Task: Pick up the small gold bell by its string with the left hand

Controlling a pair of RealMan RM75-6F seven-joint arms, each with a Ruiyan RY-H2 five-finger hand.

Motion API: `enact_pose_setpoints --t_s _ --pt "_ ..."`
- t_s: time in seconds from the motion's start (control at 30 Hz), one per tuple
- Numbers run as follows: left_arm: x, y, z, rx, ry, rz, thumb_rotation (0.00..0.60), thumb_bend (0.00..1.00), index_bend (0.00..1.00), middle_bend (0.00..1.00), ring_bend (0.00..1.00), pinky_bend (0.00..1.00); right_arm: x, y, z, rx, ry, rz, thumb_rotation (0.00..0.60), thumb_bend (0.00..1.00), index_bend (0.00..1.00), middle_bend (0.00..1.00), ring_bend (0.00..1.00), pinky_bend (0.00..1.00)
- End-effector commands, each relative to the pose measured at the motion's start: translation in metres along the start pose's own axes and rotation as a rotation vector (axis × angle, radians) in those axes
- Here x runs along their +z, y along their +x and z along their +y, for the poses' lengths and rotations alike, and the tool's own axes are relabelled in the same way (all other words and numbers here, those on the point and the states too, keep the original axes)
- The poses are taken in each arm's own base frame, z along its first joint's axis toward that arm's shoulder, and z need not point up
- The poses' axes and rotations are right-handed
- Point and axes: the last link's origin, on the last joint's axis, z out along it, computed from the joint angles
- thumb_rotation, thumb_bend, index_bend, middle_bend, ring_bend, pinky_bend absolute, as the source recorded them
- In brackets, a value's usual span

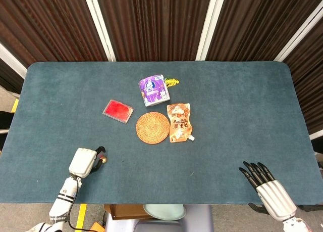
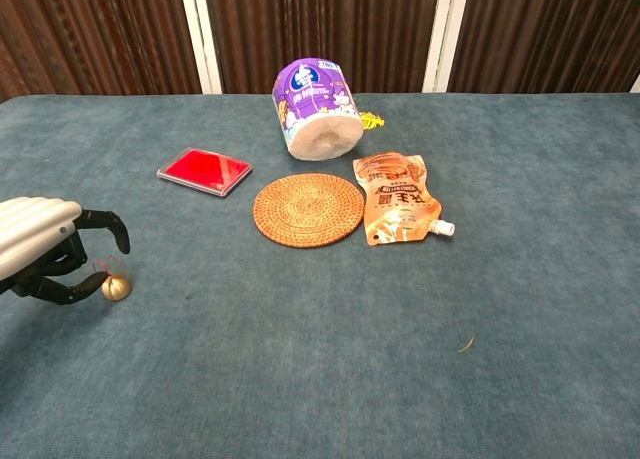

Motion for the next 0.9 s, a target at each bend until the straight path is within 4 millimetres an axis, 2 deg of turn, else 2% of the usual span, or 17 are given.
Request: enact_pose_setpoints --t_s 0.03,0.17,0.23,0.27,0.3,0.33,0.37,0.4,0.47,0.5,0.57,0.6,0.67,0.9 --pt "-0.003 0.003 0.002 -0.002 -0.003 0.002 0.6 0.43 0.34 1.0 1.0 1.0 -0.002 0.001 0.0 0.002 0.003 0.003 0.6 0.19 0.0 0.0 0.0 0.0" --pt "-0.019 0.025 -0.002 -0.046 0.004 0.075 0.6 0.43 0.24 0.97 0.99 1.0 -0.004 0.002 0.001 0.005 0.007 0.009 0.6 0.19 0.0 0.0 0.0 0.0" --pt "-0.027 0.031 -0.007 -0.052 0.017 0.085 0.6 0.42 0.18 0.85 0.91 0.97 -0.005 0.003 0.001 0.006 0.007 0.011 0.6 0.19 0.0 0.0 0.0 0.0" --pt "-0.029 0.033 -0.008 -0.053 0.017 0.084 0.6 0.42 0.16 0.74 0.81 0.92 -0.005 0.003 0.001 0.006 0.008 0.011 0.6 0.19 0.0 0.0 0.0 0.0" --pt "-0.034 0.036 -0.012 -0.055 0.03 0.081 0.6 0.42 0.13 0.57 0.64 0.8 -0.005 0.004 0.002 0.006 0.008 0.012 0.6 0.19 0.0 0.0 0.0 0.0" --pt "-0.06 0.045 -0.029 -0.055 0.091 0.057 0.6 0.42 0.11 0.35 0.4 0.61 -0.005 0.006 0.003 0.009 0.002 0.02 0.6 0.19 0.0 0.0 0.0 0.0" --pt "-0.096 0.06 -0.039 -0.091 0.127 0.056 0.6 0.42 0.09 0.19 0.22 0.45 -0.004 0.007 0.007 0.016 -0.015 0.023 0.6 0.19 0.0 0.0 0.0 0.0" --pt "-0.129 0.074 -0.041 -0.168 0.125 0.059 0.6 0.41 0.08 0.04 0.04 0.25 0.001 0.007 0.011 0.027 -0.035 0.017 0.6 0.19 0.0 0.0 0.0 0.0" --pt "-0.164 0.083 -0.044 -0.243 0.113 0.059 0.6 0.41 0.08 0.0 0.0 0.11 0.006 0.006 0.015 0.031 -0.071 0.005 0.6 0.19 0.0 0.0 0.0 0.0" --pt "-0.181 0.087 -0.049 -0.238 0.118 0.085 0.6 0.41 0.07 0.0 0.0 0.07 0.008 0.005 0.016 0.024 -0.085 0.007 0.6 0.19 0.0 0.0 0.0 0.0" --pt "-0.198 0.092 -0.057 -0.18 0.147 0.153 0.6 0.41 0.07 0.0 0.0 0.04 0.008 0.005 0.013 0.028 -0.084 0.009 0.6 0.19 0.0 0.0 0.0 0.0" --pt "-0.202 0.095 -0.06 -0.126 0.142 0.18 0.6 0.41 0.07 0.0 0.0 0.04 0.006 0.006 0.011 0.031 -0.074 0.012 0.6 0.19 0.0 0.0 0.0 0.0" --pt "-0.207 0.099 -0.062 -0.138 0.155 0.208 0.6 0.41 0.07 0.0 0.0 0.04 0.0 0.008 0.007 0.026 -0.048 0.026 0.6 0.19 0.0 0.0 0.0 0.0" --pt "-0.207 0.103 -0.066 -0.11 0.174 0.209 0.6 0.41 0.07 0.0 0.0 0.04 -0.013 0.011 0.007 0.03 -0.007 0.048 0.6 0.19 0.0 0.0 0.0 0.0"
